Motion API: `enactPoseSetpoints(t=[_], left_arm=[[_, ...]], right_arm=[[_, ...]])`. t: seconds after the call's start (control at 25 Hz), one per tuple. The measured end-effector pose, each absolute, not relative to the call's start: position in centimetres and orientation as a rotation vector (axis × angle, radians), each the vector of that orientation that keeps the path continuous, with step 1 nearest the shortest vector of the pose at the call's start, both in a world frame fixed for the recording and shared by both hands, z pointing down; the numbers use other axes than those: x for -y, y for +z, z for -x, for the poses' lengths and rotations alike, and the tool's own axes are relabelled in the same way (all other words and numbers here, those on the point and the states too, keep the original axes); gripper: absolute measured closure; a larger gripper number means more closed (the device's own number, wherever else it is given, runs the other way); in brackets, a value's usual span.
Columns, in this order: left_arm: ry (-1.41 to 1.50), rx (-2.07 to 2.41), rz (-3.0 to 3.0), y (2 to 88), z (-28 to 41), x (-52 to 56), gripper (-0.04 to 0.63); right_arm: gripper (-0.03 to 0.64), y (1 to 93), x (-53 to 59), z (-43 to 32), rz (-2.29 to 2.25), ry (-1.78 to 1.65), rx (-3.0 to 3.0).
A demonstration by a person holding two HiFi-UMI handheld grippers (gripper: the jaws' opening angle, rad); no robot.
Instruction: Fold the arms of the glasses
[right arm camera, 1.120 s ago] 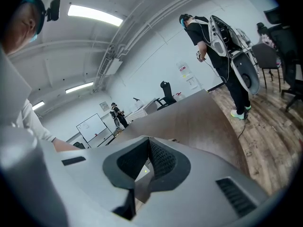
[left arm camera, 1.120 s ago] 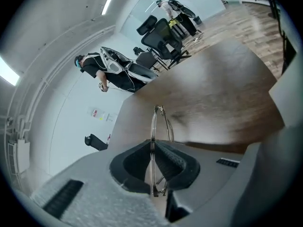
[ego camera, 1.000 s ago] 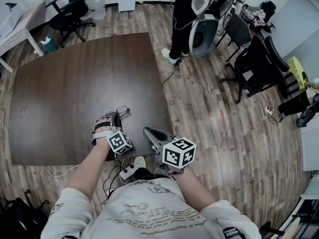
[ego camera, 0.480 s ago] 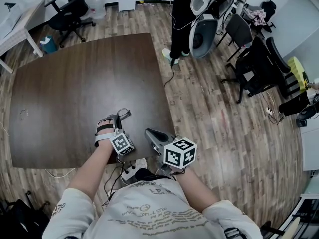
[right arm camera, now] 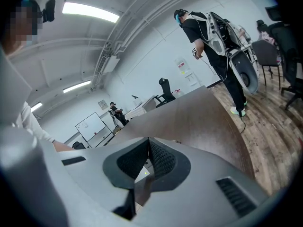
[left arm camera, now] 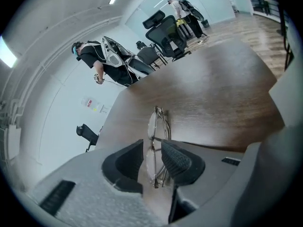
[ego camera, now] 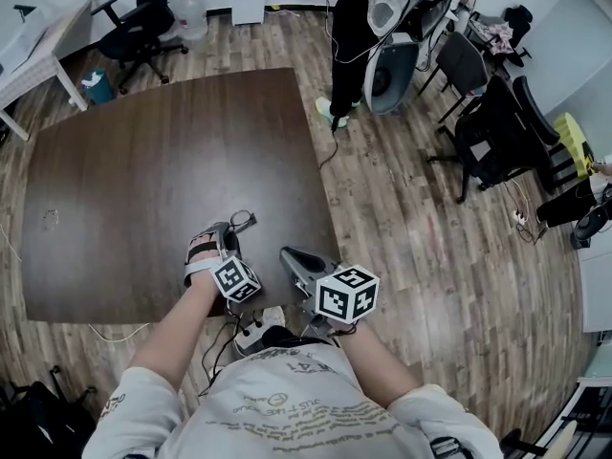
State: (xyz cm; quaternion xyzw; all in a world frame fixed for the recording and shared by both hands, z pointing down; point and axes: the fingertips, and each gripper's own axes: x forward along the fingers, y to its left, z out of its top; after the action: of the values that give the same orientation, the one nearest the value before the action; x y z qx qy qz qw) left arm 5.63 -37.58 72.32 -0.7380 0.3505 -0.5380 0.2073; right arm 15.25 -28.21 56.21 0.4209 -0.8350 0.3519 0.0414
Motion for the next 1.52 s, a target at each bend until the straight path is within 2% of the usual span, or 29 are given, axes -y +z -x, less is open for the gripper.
enactPoseSetpoints(t=[0.24,0.44,0.6,1.08,1.32,1.52], left_arm=[[-1.37,-1.158,2.296,68.9,-5.2,35.8,0.47],[-1.229,-1.365,2.474,65.0,-3.2,34.8,0.555],[-1.085,-1.547,2.572,60.7,-1.3,34.0,0.577],[-0.57,-1.97,2.688,47.9,4.7,29.1,0.58],[-0.469,-2.102,2.629,47.3,8.0,27.7,0.58],[-0.458,-2.14,2.624,47.7,8.9,27.7,0.58]], right_arm=[[0.6,55.2,28.3,-14.0,-1.254,1.053,2.595],[0.6,54.3,28.7,-11.6,-1.204,1.019,2.643],[0.6,52.9,28.9,-9.7,-1.157,0.966,2.694],[0.6,46.4,30.7,-6.6,-1.249,0.705,2.802],[0.601,45.7,30.6,-5.8,-1.301,0.526,2.799],[0.601,46.1,30.5,-5.7,-1.286,0.514,2.778]])
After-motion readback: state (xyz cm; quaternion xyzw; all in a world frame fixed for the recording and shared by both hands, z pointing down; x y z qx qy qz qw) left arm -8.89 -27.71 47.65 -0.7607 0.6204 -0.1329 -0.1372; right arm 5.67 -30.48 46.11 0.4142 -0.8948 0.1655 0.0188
